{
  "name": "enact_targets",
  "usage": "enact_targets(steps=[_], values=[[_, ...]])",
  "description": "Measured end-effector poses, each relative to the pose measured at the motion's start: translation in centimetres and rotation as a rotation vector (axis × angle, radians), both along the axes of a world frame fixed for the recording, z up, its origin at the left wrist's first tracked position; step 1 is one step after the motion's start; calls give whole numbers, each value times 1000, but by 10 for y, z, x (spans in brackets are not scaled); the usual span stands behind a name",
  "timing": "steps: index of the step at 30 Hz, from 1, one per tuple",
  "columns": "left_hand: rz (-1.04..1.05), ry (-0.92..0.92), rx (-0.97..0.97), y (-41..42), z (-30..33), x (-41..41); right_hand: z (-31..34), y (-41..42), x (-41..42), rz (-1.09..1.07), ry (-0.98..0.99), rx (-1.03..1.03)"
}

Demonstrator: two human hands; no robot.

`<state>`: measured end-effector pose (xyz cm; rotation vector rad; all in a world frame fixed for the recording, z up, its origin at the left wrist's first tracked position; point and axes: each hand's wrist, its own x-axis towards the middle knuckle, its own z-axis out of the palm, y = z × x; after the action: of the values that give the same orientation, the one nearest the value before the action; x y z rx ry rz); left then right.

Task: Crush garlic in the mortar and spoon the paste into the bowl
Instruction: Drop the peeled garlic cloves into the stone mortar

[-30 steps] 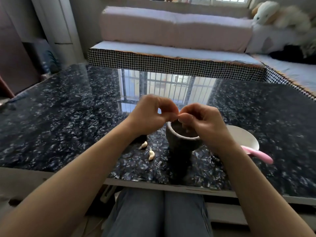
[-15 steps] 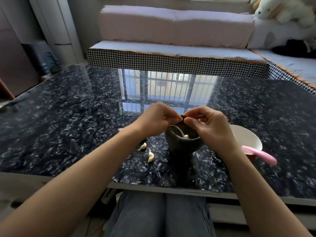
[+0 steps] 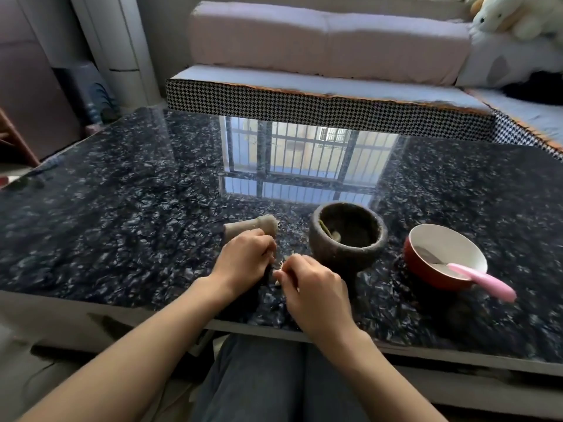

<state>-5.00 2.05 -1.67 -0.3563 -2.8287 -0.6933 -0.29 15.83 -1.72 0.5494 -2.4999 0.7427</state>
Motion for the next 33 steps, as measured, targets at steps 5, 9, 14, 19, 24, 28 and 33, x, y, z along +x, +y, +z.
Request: enact_targets(steps=[5, 9, 14, 19, 24, 28, 33], values=[[38, 349, 396, 2, 47, 4, -4, -6, -2, -31, -36, 77], [-124, 316, 441, 28, 91, 7, -11, -9, -11, -17, -169, 195], [-226, 180, 282, 60, 83, -6, -16, -5, -11, 57, -214, 136], [-209, 157, 245, 71, 68, -19, 0, 23, 10, 166, -83, -57], [-133, 266, 321, 55, 57, -15, 53, 64, 4, 5, 228, -331], [-70, 303, 341, 40, 46, -9, 82, 79, -24, -218, 176, -249], [33, 263, 190, 15, 28, -8, 79, 75, -40, -142, -3, -123]])
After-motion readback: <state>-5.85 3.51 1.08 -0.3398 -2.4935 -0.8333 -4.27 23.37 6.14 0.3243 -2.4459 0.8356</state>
